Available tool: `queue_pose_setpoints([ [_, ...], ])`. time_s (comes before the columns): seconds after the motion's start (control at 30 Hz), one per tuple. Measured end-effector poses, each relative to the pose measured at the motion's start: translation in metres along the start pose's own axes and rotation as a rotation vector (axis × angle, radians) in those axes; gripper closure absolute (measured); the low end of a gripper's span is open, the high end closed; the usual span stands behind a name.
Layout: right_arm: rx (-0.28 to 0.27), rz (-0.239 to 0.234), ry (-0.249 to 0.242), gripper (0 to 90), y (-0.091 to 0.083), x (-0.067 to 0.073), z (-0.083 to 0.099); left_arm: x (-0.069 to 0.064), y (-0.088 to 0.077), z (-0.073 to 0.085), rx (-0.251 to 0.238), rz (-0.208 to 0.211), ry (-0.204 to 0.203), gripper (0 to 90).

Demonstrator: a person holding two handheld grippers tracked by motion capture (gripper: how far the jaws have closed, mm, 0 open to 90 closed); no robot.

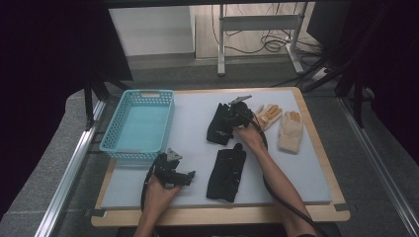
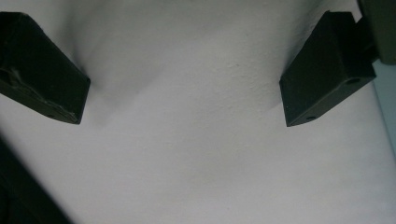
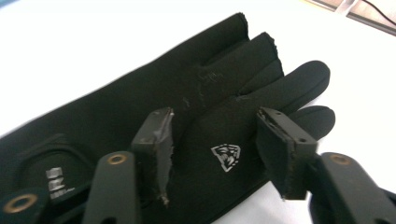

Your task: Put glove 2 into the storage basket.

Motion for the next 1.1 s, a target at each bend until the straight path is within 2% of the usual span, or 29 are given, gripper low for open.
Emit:
queue_pose_setpoints([
  [0.03, 0.005, -0.004, -0.014, 45.4, 0.006, 0.002, 0.002, 0.000, 0.000, 0.000, 0.000, 0.000, 0.000, 2.0],
  [0.1, 0.008, -0.009, -0.029, 59.0, 0.009, 0.006, 0.002, 0.000, 0.000, 0.000, 0.000, 0.000, 0.000, 2.0],
  [0.17, 0.010, -0.014, -0.005, 66.8, 0.011, 0.007, 0.002, 0.000, 0.000, 0.000, 0.000, -0.001, 0.001, 2.0],
  [0.27, 0.005, -0.048, 0.049, 80.6, 0.011, 0.005, 0.002, 0.000, 0.000, 0.000, 0.000, 0.000, 0.003, 2.0],
  [0.3, 0.005, -0.048, 0.049, 80.6, 0.011, 0.005, 0.002, 0.000, 0.000, 0.000, 0.000, 0.000, 0.003, 2.0],
  [0.37, 0.015, -0.053, 0.064, 87.4, 0.009, 0.004, 0.003, 0.000, 0.000, 0.000, 0.000, 0.000, 0.000, 2.0],
  [0.5, 0.029, -0.046, 0.044, 88.1, 0.003, 0.004, 0.000, 0.000, 0.000, 0.000, 0.000, 0.000, 0.000, 2.0],
  [0.63, -0.001, -0.063, 0.077, 88.1, -0.007, 0.000, -0.003, 0.000, 0.000, 0.000, 0.002, -0.001, 0.005, 2.0],
  [0.8, -0.044, -0.094, 0.107, 88.1, -0.030, -0.003, -0.010, 0.000, 0.000, 0.000, 0.002, -0.001, 0.005, 2.0],
  [1.1, -0.089, -0.138, 0.103, 88.1, -0.067, 0.010, -0.028, 0.000, 0.000, 0.000, 0.001, -0.001, 0.006, 2.0],
])
Point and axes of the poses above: each handheld gripper's, and its own axes: y roughly forward along the jaws, z roughly out of its underside, x roughly to its left, the point moved 8 cm from there along y, roughly forward along the jaws, and after that the axes turned 5 degrees about -y, right-handed, at the moved point
